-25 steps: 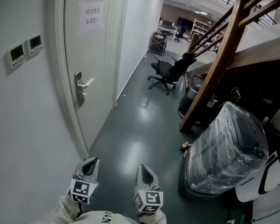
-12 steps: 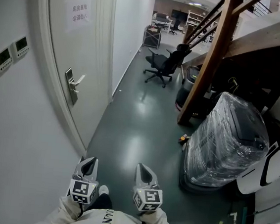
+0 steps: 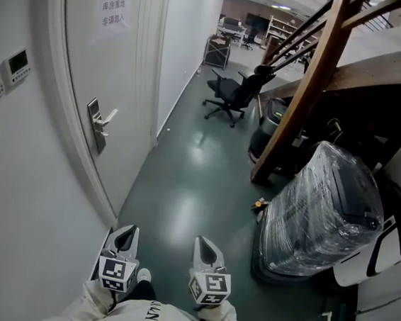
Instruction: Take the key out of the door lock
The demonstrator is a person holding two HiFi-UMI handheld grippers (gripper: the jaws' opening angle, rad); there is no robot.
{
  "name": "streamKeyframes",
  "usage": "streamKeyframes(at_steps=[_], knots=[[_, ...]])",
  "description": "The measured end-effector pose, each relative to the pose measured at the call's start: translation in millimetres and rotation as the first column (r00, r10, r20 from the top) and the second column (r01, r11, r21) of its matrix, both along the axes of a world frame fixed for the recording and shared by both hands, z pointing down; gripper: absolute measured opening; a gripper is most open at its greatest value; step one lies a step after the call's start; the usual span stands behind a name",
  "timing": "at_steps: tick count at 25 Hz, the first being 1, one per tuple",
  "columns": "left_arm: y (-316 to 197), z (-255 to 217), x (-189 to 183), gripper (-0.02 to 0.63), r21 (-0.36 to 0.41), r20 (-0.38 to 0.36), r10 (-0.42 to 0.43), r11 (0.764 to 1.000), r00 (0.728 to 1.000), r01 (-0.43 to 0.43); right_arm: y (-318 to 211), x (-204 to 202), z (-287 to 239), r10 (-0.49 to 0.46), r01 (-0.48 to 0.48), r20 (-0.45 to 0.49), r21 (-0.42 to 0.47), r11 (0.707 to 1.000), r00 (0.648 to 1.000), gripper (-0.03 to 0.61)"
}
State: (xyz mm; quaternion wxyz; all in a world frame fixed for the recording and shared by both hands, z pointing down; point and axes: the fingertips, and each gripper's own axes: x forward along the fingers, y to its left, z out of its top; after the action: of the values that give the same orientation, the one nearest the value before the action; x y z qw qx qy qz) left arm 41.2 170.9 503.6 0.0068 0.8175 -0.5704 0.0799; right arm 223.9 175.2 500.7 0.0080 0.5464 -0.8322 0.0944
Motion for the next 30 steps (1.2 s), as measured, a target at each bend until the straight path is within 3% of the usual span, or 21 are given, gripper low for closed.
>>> streamKeyframes(at_steps=[12,20,30], knots=[[-93.8,6.6,-50.4,0.000,-0.036,-0.003,0.000,0.999,1.000,0.000,-94.0,-55.6,7.4,-0.018,0.017,-0.022,-0.049,0.999,1.000,0.002],[-152.7,-1.7,-101.0,0.000,-0.010,-0.022,0.001,1.000,1.000,-0.001,-153.0,-110.6,-8.7,-0.024,0.023,-0.046,-0.019,1.000,0.999,0.002],[-200.5,4.7,-132.8,0.000,-0.015,-0.069,-0.010,1.000,0.998,0.009,-199.2,-140.7,-7.0,-0.028,0.025,-0.080,-0.039,0.999,0.996,0.002]])
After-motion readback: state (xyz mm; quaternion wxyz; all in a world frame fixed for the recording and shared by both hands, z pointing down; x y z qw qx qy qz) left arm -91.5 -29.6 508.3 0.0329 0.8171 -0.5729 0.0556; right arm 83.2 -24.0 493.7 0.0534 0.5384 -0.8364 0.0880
